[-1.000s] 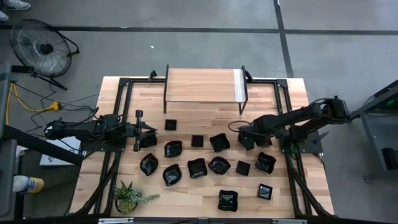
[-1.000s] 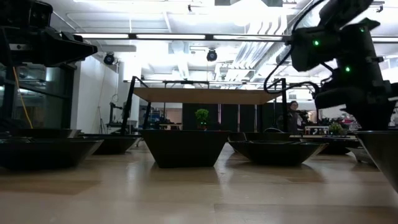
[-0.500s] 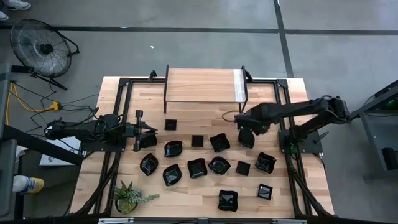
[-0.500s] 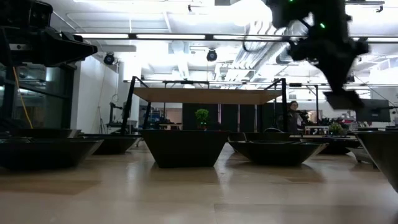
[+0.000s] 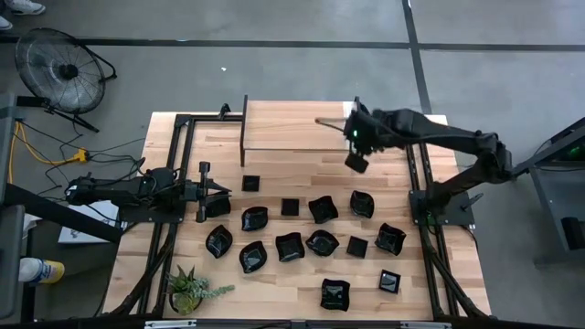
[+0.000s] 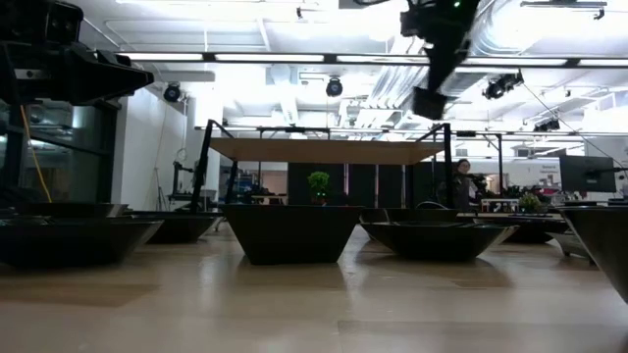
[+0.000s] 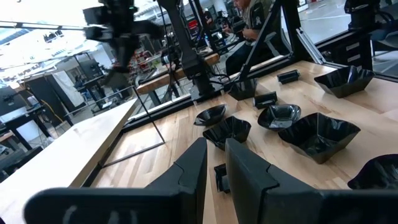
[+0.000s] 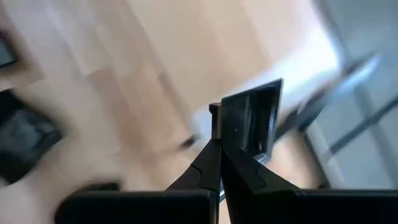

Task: Pick & Place Mini shaped plates
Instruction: Put the black square plate on the shelf

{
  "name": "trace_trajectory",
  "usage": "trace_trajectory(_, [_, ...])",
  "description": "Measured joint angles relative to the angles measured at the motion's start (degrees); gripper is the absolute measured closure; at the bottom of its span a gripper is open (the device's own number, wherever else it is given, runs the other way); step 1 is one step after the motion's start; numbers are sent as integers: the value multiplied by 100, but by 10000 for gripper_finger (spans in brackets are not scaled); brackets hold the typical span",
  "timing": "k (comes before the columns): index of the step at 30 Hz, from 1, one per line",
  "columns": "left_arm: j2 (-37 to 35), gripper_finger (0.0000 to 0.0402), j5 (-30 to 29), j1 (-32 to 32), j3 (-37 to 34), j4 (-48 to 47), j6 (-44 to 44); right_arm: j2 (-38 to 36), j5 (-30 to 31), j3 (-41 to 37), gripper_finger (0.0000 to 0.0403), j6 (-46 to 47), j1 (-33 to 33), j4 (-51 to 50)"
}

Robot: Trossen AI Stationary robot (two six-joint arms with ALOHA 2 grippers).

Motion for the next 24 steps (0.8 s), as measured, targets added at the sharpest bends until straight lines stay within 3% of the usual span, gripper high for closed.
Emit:
trace_trajectory(5, [-1,346,1,0,0,0,1,4,-457,1,403,-1332,-540,609])
trace_trajectory(14, [0,346,1,0,0,0,1,436,-471,1,403,-2746,-943,1136])
trace_trajectory(21, [1,346,1,0,0,0,-2,1244,556,-4,403,-3134,-844,1306])
trace_trajectory(24, [1,346,1,0,0,0,-1,1431,722,-4,403,-3207,-836,1429])
